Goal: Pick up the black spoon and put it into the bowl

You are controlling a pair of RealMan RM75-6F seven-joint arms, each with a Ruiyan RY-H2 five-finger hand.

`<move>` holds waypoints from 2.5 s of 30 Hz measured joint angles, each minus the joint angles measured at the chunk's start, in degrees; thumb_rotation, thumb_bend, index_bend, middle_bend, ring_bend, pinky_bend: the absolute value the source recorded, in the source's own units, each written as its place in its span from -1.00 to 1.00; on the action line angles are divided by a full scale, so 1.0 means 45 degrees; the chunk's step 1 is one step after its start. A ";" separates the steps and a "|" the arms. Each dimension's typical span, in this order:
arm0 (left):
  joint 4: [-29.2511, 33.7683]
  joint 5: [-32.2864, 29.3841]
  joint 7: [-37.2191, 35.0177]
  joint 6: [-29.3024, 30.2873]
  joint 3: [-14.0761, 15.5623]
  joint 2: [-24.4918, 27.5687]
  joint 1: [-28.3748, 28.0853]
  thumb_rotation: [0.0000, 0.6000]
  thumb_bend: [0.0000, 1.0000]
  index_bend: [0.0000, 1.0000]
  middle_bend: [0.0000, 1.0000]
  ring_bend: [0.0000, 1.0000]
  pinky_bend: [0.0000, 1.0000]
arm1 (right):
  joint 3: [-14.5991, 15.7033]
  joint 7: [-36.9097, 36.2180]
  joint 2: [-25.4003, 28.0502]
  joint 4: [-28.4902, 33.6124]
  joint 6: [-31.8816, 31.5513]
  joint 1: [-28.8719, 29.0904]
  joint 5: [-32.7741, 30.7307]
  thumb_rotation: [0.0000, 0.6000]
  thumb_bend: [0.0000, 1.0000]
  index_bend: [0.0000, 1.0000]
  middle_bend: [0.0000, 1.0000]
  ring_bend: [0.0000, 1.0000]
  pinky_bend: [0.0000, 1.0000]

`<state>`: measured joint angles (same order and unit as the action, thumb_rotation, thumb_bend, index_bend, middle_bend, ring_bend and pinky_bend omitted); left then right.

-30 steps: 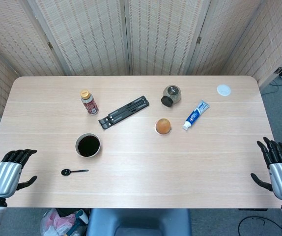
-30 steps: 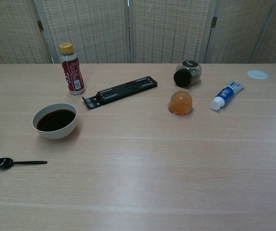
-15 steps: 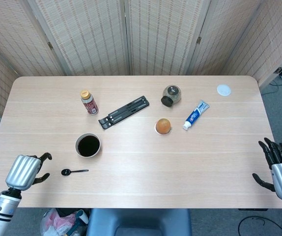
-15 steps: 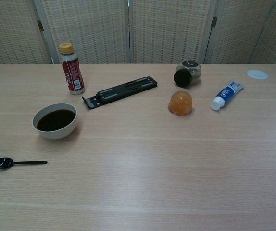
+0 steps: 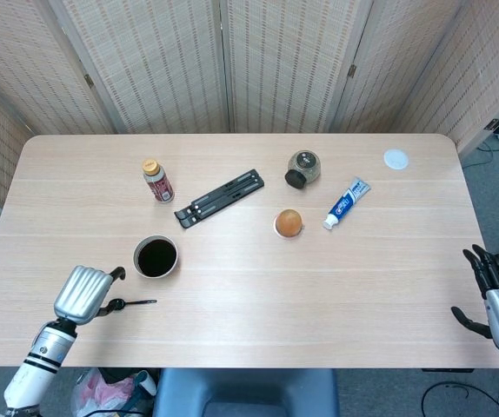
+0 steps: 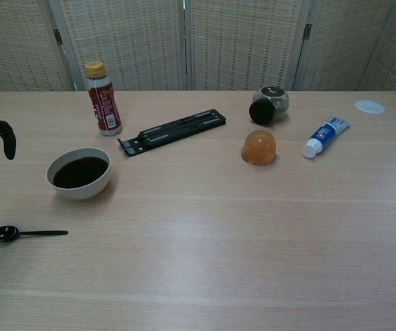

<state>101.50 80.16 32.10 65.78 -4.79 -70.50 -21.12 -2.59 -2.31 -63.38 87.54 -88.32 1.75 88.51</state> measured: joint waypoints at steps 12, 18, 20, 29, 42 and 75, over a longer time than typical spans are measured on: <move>0.0290 -0.2547 0.2417 -0.0927 -0.0045 -0.1505 -0.1064 1.00 -0.49 -0.03 1.00 0.90 1.00 | -0.0057 -0.0289 -0.0009 -0.0315 0.0242 0.0055 -0.0200 1.00 -0.78 -1.00 -0.88 -0.77 -0.79; 0.0139 -0.3669 0.3248 -0.0883 -0.0012 -0.2136 -0.1355 1.00 -0.36 -0.04 1.00 0.90 1.00 | -0.0075 -0.0361 0.0000 -0.0385 0.0276 0.0053 -0.0266 1.00 -0.78 -1.00 -0.88 -0.77 -0.79; 0.0097 -0.4186 0.3693 -0.0764 -0.0009 -0.2411 -0.1467 1.00 -0.36 -0.03 1.00 0.90 1.00 | -0.0073 -0.0390 0.0001 -0.0405 0.0279 0.0043 -0.0282 1.00 -0.78 -1.00 -0.88 -0.77 -0.79; -0.0369 -0.5929 0.4806 -0.0342 0.0101 -0.3313 -0.1955 1.00 -0.36 0.04 1.00 0.92 1.00 | -0.0074 -0.0481 -0.0045 -0.0536 0.0387 0.0030 -0.0402 1.00 -0.78 -1.00 -0.88 -0.77 -0.77; -0.0876 -0.7326 0.5560 0.0195 0.0394 -0.3913 -0.2380 1.00 -0.36 0.06 1.00 0.92 1.00 | -0.0113 -0.0458 0.0064 -0.0484 0.0499 0.0095 -0.0441 1.00 -0.78 -1.00 -0.88 -0.76 -0.77; -0.1940 -0.8606 0.5123 0.0080 0.0811 -0.4558 -0.3185 1.00 -0.28 -0.01 1.00 0.93 1.00 | -0.0091 -0.0201 0.0118 -0.0312 0.0695 0.0065 -0.0653 1.00 -0.77 -1.00 -0.87 -0.75 -0.77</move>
<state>92.77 41.43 55.15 66.14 -1.14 -91.01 -35.45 -3.01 -3.21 -62.85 86.14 -85.19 2.04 85.57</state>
